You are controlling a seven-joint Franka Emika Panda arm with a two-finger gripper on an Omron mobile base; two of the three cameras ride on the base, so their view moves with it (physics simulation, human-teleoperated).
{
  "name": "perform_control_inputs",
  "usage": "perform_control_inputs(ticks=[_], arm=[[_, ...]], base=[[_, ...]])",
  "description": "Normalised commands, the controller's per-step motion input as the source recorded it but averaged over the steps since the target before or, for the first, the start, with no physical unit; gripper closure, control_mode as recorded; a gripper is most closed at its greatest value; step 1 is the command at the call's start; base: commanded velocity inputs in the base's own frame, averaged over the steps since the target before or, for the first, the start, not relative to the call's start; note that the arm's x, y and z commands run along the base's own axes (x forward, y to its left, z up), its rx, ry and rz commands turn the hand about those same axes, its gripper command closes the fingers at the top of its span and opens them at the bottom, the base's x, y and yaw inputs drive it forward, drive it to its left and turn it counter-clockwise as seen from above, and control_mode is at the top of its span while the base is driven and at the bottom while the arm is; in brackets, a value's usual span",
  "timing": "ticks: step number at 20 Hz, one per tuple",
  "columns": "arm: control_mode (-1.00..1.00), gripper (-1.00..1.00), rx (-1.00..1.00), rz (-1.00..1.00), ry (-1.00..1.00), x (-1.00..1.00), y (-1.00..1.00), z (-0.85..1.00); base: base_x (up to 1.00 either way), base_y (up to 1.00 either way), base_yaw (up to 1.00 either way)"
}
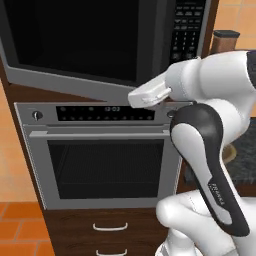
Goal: Open the microwave, place the bowl with waffle inside the microwave, then close the microwave door and turn it on.
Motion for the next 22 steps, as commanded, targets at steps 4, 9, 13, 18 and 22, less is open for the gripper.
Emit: perform_control_inputs(ticks=[4,9,13,18,22], arm=[[-1.00,1.00,-0.15,0.02,-0.04,-0.82,1.00,-0.03],[-1.00,-1.00,-0.04,0.14,-0.16,-0.92,0.27,-0.03],[-1.00,-1.00,0.15,0.10,-0.15,-1.00,-0.90,-0.14],[-1.00,-1.00,0.37,0.01,0.01,-0.90,-1.00,-0.01],[-1.00,-1.00,0.35,0.00,0.27,-0.14,-1.00,0.26]], base=[[0.00,0.00,0.00],[0.00,0.00,0.00],[0.00,0.00,0.00],[0.00,0.00,0.00],[0.00,0.00,0.00]])
